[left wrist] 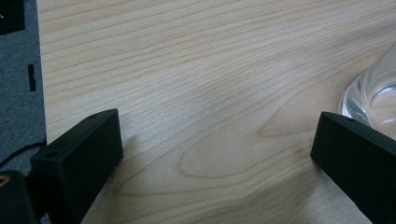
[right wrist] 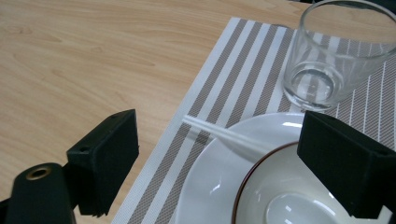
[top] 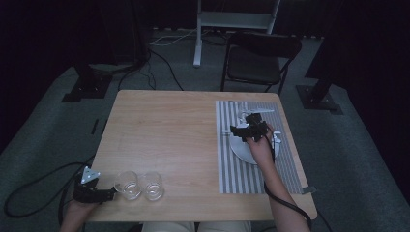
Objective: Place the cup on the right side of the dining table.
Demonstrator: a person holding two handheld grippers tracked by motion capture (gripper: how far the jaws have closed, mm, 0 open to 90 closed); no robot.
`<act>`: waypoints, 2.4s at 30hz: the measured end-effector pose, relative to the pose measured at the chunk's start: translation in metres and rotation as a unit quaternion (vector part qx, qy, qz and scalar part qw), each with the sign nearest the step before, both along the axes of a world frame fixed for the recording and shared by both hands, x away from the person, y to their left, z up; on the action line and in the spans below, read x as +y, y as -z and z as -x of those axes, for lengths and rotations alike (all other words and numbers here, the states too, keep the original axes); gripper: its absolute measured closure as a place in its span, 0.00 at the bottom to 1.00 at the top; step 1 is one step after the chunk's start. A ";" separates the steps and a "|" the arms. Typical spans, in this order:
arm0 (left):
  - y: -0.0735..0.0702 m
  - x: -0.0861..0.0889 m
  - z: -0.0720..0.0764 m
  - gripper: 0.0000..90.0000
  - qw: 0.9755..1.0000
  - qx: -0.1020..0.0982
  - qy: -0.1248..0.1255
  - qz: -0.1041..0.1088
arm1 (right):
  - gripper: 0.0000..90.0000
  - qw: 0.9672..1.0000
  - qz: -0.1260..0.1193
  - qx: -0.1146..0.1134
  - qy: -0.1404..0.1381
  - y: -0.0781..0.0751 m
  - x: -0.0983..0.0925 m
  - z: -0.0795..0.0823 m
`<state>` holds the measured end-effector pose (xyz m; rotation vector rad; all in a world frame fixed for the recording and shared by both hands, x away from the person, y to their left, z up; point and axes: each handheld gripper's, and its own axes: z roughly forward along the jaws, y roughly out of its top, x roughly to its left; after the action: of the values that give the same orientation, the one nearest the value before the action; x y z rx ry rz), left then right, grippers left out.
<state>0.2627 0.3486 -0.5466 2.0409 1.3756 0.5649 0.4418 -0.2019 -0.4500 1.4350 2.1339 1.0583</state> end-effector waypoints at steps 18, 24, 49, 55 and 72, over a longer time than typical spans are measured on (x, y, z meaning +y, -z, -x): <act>0.000 0.000 0.000 0.03 1.000 0.000 0.000 0.000 | 0.14 0.998 -0.038 -0.018 -0.043 0.010 -0.002 0.056; 0.000 0.000 0.000 0.03 1.000 0.000 0.000 0.000 | 0.14 0.998 -0.048 -0.022 -0.046 0.014 -0.009 0.075; 0.000 0.000 0.000 0.03 1.000 0.000 0.000 0.000 | 0.14 0.997 -0.069 -0.007 -0.019 0.056 -0.058 0.136; 0.000 0.000 0.000 0.03 1.000 0.000 0.000 0.000 | 0.14 0.997 -0.074 -0.004 -0.007 0.065 -0.076 0.150; 0.000 0.000 0.000 0.03 1.000 0.000 0.000 0.001 | 0.14 0.995 -0.066 -0.021 0.069 0.087 -0.136 0.186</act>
<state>0.2627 0.3484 -0.5467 2.0386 1.3761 0.5648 0.2554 -0.3383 -0.5374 1.5810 1.9368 1.1828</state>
